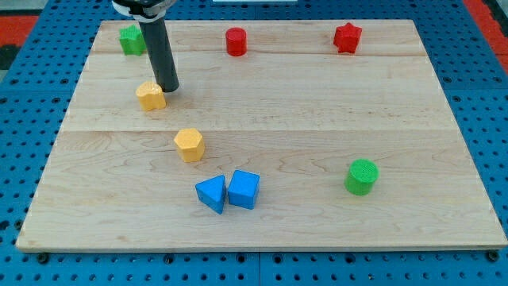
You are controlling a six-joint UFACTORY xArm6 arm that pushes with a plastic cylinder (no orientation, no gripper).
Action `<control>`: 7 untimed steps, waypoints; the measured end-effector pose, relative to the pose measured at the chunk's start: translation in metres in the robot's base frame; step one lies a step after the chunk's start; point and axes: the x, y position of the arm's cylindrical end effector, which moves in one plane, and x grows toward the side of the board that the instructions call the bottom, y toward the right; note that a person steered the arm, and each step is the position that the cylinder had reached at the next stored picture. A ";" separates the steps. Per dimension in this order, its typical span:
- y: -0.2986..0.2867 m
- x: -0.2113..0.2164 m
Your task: Point at the yellow hexagon
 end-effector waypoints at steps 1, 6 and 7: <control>-0.004 0.039; -0.038 0.048; -0.036 0.048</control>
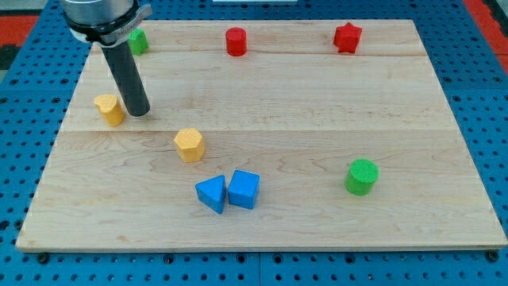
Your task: Point at the yellow hexagon
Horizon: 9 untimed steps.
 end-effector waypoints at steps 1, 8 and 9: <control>0.003 0.000; 0.031 0.067; 0.020 0.100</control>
